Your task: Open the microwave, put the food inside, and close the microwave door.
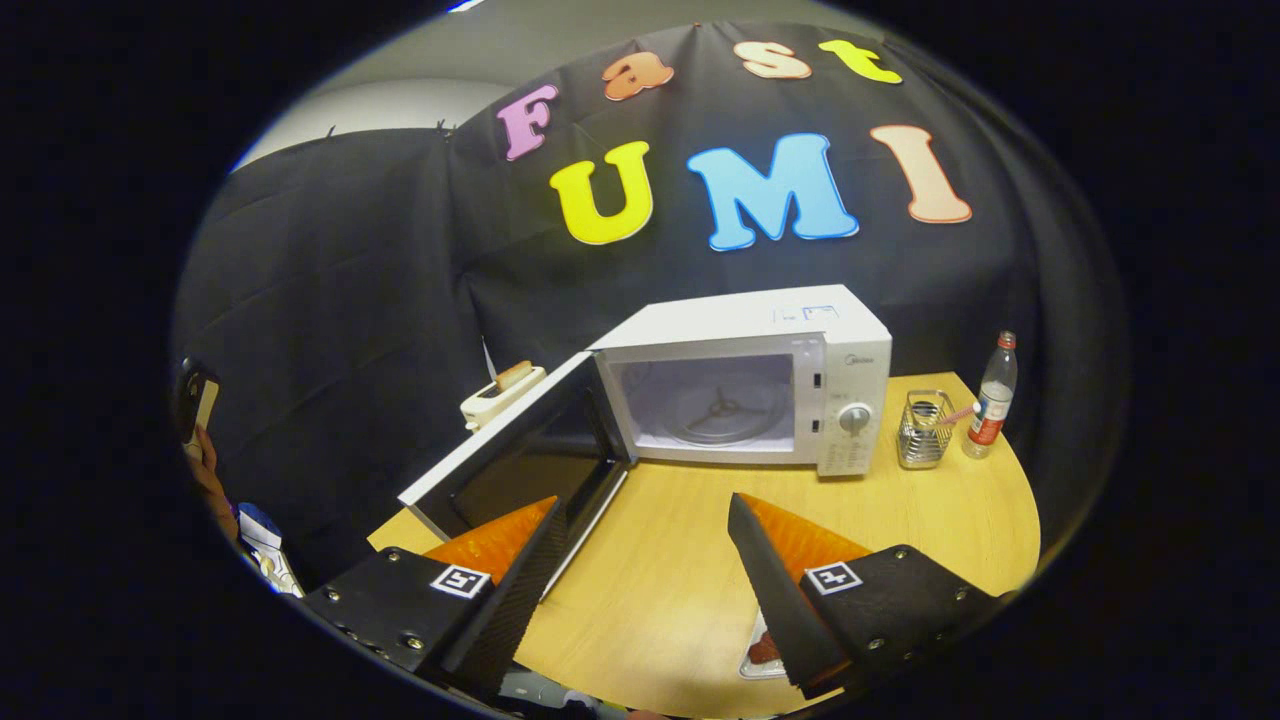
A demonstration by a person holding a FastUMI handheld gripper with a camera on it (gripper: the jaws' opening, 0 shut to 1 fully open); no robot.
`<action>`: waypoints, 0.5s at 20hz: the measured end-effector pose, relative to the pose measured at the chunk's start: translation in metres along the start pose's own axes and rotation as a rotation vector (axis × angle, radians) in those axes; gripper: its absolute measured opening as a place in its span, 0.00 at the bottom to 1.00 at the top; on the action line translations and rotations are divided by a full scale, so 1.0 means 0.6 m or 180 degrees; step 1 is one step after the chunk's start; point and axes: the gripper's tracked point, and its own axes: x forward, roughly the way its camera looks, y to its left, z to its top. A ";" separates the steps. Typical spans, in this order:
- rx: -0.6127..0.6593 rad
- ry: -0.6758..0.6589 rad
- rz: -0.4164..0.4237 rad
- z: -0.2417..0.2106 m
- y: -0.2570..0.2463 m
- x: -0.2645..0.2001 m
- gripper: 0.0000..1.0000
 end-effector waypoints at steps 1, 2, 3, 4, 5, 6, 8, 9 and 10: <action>0.0065 0.0031 -0.0046 -0.008 -0.023 0.000 0.99; 0.0133 0.0064 -0.0092 -0.015 -0.047 -0.002 0.99; 0.0215 0.0103 -0.0145 -0.023 -0.074 -0.002 0.99; 0.0284 0.0136 -0.0193 -0.031 -0.096 -0.002 0.99; 0.0363 0.0165 -0.0241 -0.038 -0.117 -0.004 0.99; 0.0435 0.0199 -0.0281 -0.044 -0.140 -0.006 0.99; 0.0562 0.0266 -0.0341 -0.060 -0.177 -0.008 1.00; 0.0621 0.0313 -0.0365 -0.072 -0.193 -0.007 1.00; 0.0681 0.0358 -0.0380 -0.082 -0.209 -0.007 1.00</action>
